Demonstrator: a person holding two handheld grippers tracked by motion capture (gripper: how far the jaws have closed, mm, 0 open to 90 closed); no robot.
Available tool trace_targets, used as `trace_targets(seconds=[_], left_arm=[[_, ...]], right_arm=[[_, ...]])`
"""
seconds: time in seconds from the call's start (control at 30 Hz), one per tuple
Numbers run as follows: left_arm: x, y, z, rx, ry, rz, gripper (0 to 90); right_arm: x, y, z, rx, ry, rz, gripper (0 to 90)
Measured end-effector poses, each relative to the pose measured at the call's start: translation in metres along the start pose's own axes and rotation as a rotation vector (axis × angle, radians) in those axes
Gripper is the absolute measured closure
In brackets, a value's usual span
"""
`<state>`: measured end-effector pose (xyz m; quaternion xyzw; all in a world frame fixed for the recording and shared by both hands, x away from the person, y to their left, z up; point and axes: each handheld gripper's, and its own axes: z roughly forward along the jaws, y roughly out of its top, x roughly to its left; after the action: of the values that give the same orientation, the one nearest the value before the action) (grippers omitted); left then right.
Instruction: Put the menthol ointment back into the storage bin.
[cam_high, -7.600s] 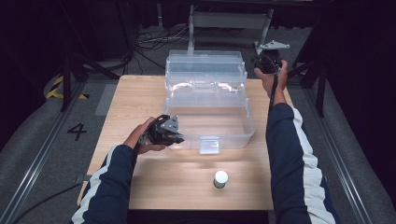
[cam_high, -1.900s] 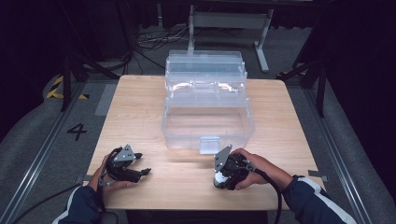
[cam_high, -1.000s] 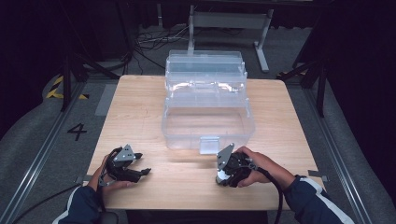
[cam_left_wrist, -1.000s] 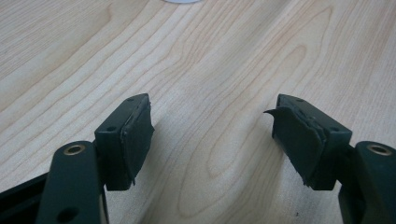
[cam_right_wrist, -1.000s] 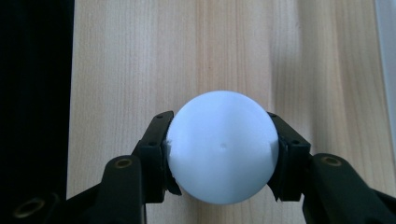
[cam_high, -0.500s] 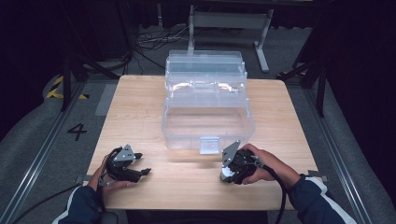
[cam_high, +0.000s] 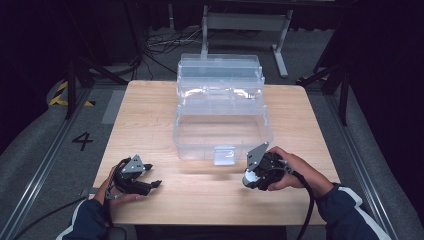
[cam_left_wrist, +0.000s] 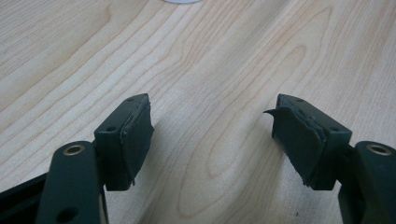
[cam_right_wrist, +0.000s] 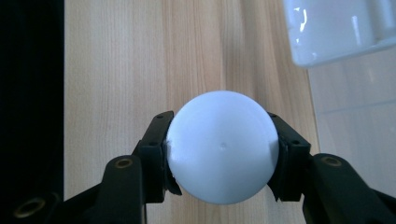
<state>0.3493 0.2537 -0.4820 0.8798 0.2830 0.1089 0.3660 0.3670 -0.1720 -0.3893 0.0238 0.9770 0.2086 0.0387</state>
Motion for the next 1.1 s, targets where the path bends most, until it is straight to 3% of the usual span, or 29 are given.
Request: trace_targets(seconds=[0.7,1.1], left_arm=[[0.000,0.000,0.000,0.000,0.001,0.000,29.0],[0.000,0.000,0.000,0.000,0.000,0.000,29.0]], right_arm=[[-0.020,0.005,-0.053,-0.005,-0.086,0.005,50.4],[-0.031,0.010,-0.064,0.003,-0.111,0.006,50.4]])
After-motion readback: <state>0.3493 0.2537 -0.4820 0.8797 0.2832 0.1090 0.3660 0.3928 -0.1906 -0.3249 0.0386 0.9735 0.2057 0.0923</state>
